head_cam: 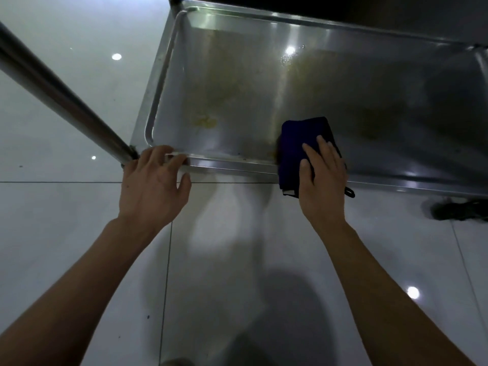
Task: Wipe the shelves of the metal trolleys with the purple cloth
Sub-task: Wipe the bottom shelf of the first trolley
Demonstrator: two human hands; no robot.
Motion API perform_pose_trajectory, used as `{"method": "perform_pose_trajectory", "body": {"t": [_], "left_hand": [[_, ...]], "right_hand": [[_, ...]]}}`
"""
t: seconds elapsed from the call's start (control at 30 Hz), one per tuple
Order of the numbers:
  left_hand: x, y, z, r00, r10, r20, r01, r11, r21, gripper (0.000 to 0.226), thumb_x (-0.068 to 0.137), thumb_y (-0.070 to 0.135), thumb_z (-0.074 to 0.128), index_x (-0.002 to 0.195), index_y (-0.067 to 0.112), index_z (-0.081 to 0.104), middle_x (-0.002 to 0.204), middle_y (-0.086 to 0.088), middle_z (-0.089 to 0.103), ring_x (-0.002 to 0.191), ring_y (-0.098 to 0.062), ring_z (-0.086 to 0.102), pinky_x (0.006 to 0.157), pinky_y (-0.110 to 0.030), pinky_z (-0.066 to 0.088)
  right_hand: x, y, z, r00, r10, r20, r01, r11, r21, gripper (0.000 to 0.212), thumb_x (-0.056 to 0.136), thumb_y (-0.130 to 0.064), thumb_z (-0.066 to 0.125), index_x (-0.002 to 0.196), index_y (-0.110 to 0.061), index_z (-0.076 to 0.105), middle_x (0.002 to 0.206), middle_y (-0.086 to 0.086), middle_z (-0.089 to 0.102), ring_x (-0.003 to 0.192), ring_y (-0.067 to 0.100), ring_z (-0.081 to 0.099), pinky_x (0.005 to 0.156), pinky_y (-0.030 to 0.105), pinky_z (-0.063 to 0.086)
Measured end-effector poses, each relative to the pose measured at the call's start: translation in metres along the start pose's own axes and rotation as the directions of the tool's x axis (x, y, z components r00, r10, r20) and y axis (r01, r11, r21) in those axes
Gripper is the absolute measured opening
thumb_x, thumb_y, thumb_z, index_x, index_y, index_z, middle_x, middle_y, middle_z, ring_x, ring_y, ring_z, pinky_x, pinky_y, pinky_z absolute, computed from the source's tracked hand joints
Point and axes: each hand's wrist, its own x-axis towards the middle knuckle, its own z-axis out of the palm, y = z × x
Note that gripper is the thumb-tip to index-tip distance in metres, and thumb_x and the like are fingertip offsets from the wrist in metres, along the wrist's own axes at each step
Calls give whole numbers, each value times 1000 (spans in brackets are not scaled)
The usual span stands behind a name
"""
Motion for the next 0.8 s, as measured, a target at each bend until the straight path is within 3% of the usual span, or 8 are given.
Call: {"method": "perform_pose_trajectory", "body": {"t": [0.1, 0.27, 0.53, 0.67, 0.8], "left_hand": [[-2, -8, -1, 999, 0, 39, -1, 1000, 15, 35, 90, 25, 65, 123, 16, 68, 121, -12, 62, 116, -37, 55, 96, -60, 45], [-7, -10, 0, 999, 17, 51, -18, 1000, 5, 40, 89, 35, 56, 125, 21, 65, 124, -5, 60, 125, -33, 51, 97, -58, 38], [-12, -27, 20, 989, 56, -133, -61, 998, -32, 39, 90, 34, 59, 124, 17, 68, 121, 0, 66, 100, -25, 67, 85, -44, 41], [-16, -34, 25, 992, 68, -106, -75, 995, -61, 41, 92, 32, 61, 128, 13, 64, 131, 1, 61, 92, -23, 68, 81, -39, 44], [-19, -30, 22, 997, -36, -71, 27, 991, -132, 45, 89, 32, 66, 127, 11, 61, 133, -1, 55, 85, -22, 67, 68, -33, 52]], "right_hand": [[-3, 9, -3, 989, -49, 140, 64, 993, -101, 47, 110, -27, 30, 157, -23, 30, 168, 0, 12, 155, 19, 3, 126, 43, 0], [7, -11, 12, 975, -39, 220, 88, 972, -218, 51, 110, -30, 22, 161, -27, 16, 169, -1, -1, 155, 21, -9, 125, 46, -2], [17, -75, 58, 943, -93, 319, 149, 977, -154, 52, 109, -34, 21, 160, -33, 10, 169, -4, -10, 153, 20, -17, 124, 48, -3], [22, -92, 69, 929, -132, 347, 194, 970, -149, 52, 110, -33, 22, 160, -34, 9, 168, -3, -11, 153, 21, -19, 123, 48, -4], [34, -115, 87, 898, -192, 395, 266, 954, -141, 53, 110, -33, 21, 160, -34, 5, 168, -2, -14, 152, 24, -21, 123, 50, -8]]}}
